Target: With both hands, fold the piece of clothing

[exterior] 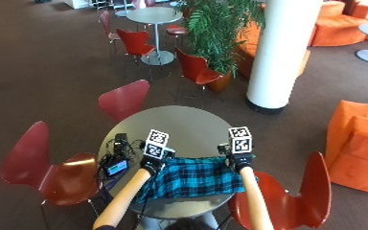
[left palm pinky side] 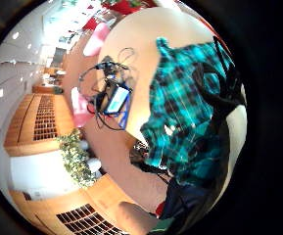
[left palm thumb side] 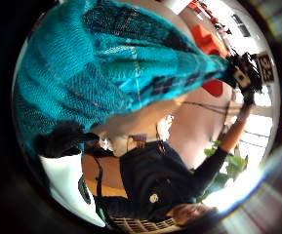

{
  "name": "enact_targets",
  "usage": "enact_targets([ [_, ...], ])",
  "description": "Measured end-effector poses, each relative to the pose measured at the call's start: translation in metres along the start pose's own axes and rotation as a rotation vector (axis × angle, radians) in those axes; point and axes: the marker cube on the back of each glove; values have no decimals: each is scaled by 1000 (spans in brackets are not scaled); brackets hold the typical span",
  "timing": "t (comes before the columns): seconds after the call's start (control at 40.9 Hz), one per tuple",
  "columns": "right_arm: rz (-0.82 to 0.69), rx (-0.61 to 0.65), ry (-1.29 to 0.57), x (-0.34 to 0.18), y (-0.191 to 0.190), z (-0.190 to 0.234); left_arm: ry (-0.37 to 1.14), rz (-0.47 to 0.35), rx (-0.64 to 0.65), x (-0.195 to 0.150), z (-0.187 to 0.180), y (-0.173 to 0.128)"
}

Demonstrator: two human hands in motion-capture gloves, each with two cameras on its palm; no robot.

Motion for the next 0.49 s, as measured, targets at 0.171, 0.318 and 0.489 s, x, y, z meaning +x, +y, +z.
enact_targets([
  [0.171,156,-73,-98,-43,-15,2,10,-144,-70,-3,39,-57],
  [0.318,278,107,-139,-46,-40,40,-134,-252,368,-9,54,-88],
  [0.489,358,157,-139,-21,-18,38,-118,-262,626,-12,36,-82],
])
